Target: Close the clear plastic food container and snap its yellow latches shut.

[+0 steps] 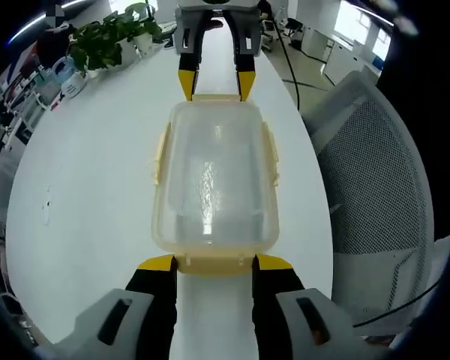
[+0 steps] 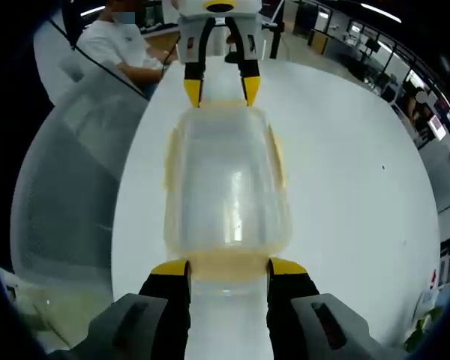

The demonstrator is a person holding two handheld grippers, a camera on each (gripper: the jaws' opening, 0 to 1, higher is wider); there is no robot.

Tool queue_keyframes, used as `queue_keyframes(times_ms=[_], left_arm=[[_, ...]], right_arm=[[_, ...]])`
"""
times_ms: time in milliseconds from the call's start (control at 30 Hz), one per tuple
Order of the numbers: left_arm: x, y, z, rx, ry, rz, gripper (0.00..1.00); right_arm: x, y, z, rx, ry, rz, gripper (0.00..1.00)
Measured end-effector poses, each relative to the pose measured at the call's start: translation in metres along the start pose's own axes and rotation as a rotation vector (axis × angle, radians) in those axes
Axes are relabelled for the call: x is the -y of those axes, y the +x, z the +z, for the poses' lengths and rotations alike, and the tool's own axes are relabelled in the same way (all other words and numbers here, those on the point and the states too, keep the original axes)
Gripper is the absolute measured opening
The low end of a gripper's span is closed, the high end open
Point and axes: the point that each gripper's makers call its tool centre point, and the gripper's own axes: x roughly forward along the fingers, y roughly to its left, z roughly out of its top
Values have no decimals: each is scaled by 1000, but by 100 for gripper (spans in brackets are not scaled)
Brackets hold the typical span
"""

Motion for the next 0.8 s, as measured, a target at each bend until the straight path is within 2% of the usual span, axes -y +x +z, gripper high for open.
queue_keyframes(times_ms=[133,233,800], left_arm=[[-2,3,4,-2,7,-3,38],[6,6,8,-3,6,-7,38],[8,15,23,-3,-2,-12,38]], right_arm=[[-1,-1,-5,-1,8,1,38],[-7,-2,-10,-7,5,3,38],[-6,-7,-26,-16,4,2,38]])
